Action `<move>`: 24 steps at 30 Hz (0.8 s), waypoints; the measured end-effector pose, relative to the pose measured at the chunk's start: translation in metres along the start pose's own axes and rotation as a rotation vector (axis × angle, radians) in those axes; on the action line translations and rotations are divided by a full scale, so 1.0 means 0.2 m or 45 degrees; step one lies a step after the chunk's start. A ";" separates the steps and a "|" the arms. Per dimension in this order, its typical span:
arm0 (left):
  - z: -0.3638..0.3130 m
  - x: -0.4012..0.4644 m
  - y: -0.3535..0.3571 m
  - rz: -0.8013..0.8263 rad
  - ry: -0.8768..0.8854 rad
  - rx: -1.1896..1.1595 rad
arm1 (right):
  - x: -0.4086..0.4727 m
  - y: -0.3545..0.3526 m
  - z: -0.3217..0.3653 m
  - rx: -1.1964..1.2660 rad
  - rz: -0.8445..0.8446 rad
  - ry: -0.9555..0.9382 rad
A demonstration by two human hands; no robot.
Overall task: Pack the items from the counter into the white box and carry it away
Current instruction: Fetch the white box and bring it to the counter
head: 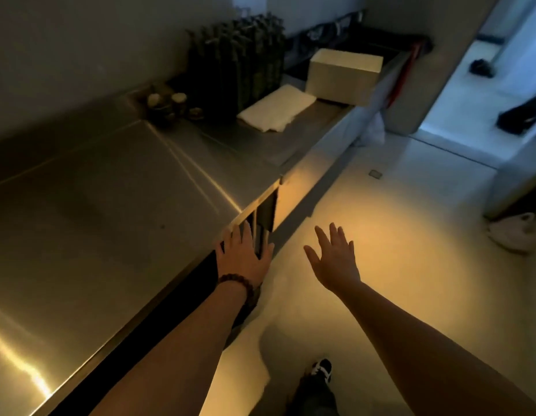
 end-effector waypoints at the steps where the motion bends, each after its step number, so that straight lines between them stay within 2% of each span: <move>1: -0.07 0.04 0.04 0.013 0.023 0.007 | 0.02 -0.02 -0.10 -0.017 -0.007 0.046; 9: -0.68 0.50 0.43 0.118 0.131 0.083 | 0.34 -0.15 -0.76 -0.031 -0.007 0.277; 16: -1.23 0.95 0.58 0.085 0.157 0.090 | 0.87 -0.36 -1.19 -0.018 -0.066 0.284; 24: -1.64 1.42 0.62 0.010 0.162 0.092 | 1.44 -0.53 -1.52 0.027 -0.106 0.275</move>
Point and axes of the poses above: each hand's wrist, its own x-axis towards the middle knuckle, its own y-axis out of the palm, z = x × y, the point moved 10 cm from there along x, towards the middle knuckle, and after that the axes turned 5 degrees about -z, right-handed, at the moved point
